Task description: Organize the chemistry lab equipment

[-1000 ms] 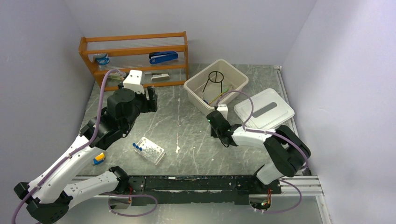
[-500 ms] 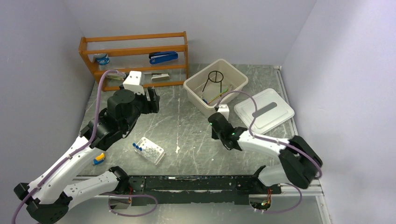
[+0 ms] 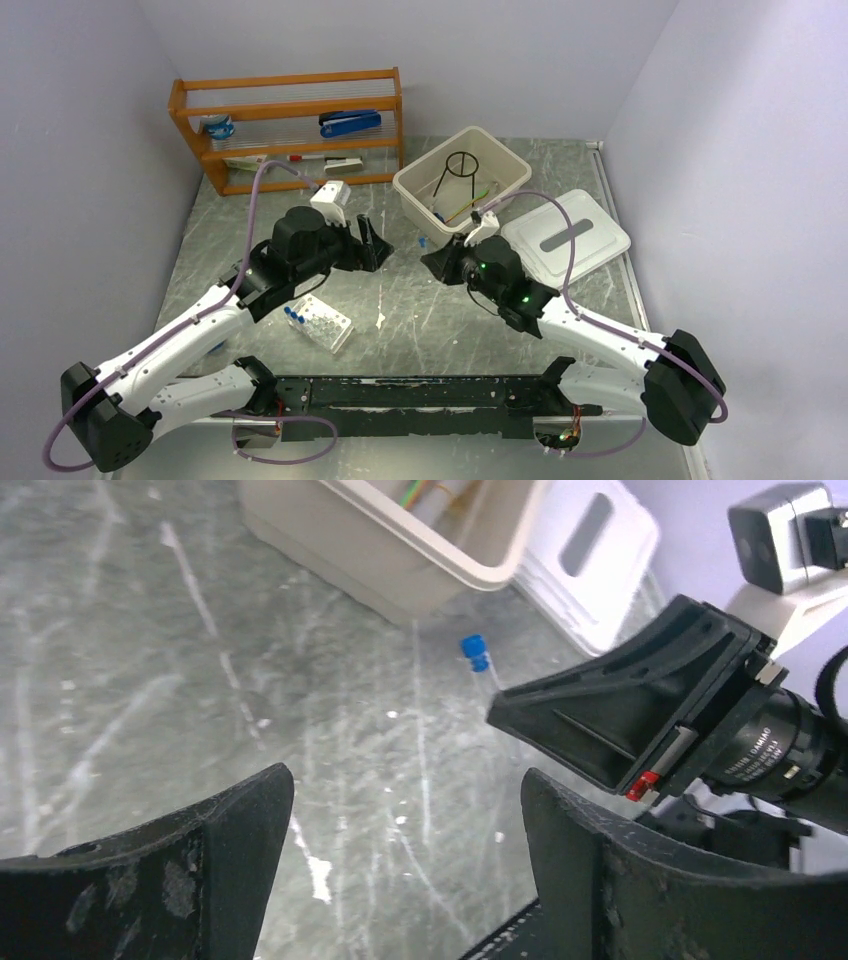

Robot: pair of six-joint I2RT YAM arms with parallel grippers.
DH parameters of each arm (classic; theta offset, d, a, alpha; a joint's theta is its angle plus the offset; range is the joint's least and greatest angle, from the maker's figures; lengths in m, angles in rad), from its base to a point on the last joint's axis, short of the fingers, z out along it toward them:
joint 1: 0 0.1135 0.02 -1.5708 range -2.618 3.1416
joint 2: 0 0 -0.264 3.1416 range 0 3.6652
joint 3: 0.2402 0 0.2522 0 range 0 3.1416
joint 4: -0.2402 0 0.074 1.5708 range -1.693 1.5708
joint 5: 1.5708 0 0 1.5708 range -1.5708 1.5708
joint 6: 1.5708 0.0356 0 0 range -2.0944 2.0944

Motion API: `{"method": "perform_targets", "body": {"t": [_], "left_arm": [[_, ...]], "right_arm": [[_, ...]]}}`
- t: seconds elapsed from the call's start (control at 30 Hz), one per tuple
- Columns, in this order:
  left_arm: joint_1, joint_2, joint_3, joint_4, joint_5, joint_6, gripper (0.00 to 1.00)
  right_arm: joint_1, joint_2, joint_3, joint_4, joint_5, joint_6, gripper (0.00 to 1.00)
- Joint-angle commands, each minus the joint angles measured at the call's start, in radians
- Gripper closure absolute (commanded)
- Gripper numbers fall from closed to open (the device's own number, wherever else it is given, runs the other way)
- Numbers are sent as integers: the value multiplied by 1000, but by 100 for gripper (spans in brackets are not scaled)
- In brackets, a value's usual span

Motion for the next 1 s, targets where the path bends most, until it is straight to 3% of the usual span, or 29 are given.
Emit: {"method": "perform_targets", "body": {"t": [0.0, 0.23, 0.57, 0.77, 0.97], "left_arm": [[-1, 2, -40, 187, 194, -115, 13], [-1, 11, -109, 393, 305, -227, 25], [-1, 20, -124, 447, 347, -238, 46], [0, 25, -128, 454, 352, -226, 72], [-1, 38, -120, 460, 373, -213, 74]], "right_arm": [[3, -12, 13, 232, -112, 105, 85], [3, 18, 52, 393, -168, 217, 84], [3, 43, 58, 488, -199, 329, 84], [3, 50, 59, 512, -228, 362, 84], [3, 55, 73, 502, -245, 358, 83]]}}
